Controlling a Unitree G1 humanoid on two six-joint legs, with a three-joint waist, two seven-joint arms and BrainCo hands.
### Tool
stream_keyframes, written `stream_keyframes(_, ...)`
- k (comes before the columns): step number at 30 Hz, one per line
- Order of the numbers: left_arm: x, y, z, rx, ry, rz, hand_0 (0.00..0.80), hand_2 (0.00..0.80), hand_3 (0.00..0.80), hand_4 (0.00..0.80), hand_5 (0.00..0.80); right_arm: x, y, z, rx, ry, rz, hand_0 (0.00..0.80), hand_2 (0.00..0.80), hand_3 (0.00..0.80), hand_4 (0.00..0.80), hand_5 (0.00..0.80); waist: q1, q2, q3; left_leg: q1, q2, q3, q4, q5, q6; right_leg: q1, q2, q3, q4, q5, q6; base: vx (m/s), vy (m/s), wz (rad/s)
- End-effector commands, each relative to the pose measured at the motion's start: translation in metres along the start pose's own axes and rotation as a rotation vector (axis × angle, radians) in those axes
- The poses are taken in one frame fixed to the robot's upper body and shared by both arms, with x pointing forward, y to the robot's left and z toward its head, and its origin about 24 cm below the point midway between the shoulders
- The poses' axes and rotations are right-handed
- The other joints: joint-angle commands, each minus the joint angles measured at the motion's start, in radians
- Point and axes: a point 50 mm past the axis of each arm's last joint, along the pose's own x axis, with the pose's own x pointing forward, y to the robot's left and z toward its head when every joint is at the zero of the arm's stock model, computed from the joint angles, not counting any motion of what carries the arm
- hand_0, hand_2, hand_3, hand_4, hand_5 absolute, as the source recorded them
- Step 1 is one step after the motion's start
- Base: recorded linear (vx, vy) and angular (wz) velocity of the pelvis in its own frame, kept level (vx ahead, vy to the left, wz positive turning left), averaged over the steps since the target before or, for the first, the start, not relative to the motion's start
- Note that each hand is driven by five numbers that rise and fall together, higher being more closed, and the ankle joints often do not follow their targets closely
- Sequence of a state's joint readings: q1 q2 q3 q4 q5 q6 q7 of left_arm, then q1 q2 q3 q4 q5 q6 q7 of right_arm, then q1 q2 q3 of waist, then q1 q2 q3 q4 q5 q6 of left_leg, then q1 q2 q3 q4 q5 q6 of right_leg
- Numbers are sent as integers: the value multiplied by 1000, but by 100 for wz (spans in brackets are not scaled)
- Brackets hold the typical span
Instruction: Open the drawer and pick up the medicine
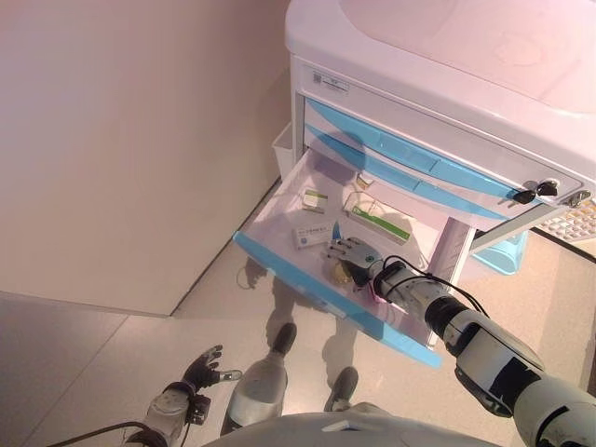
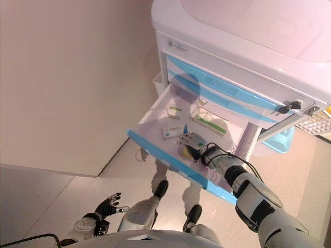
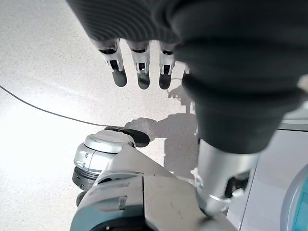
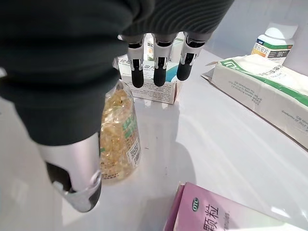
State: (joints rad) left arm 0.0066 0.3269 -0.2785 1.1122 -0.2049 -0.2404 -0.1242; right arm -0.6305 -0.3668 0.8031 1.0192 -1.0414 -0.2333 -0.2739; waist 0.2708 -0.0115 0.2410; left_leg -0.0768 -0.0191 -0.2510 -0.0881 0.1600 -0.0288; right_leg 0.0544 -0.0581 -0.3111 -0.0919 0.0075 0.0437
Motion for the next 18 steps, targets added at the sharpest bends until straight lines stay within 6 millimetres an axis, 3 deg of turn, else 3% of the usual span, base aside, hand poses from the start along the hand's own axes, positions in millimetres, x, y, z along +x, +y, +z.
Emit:
stream_keyframes(1,4,5,14,56,-30,-4,0,0,0,0,0,9,-18,4,-62,-44,-38,0,0,0,0,0,18,-9,15,14,-59,4,16,-99,41,-48,-30,45,74,19,28,0,0,0)
stream_keyframes(15,4,5,13,59,-26,-3,0,0,0,0,0,7,-14,8,-56,-68,-25,0,0,0,0,0,19,-12,14,17,-60,0,17,-99,42,-46,-30,44,75,19,27,0,0,0)
stream_keyframes(16,4,5,13,60,-25,-4,0,0,0,0,0,7,-13,9,-54,-73,-22,88,88,88,88,88,20,-12,13,17,-60,-1,17,-99,42,-46,-30,44,75,19,27,0,0,0)
stream_keyframes(17,4,5,13,60,-25,-4,0,0,0,0,0,7,-12,9,-53,-75,-19,339,339,339,339,339,20,-12,13,17,-60,-1,17,-99,42,-46,-30,44,75,18,27,0,0,0)
stream_keyframes(18,4,5,13,60,-26,-4,0,0,0,0,0,7,-12,9,-54,-77,-18,427,427,427,427,427,20,-12,13,17,-60,-1,17,-99,42,-46,-30,44,75,18,27,0,0,0)
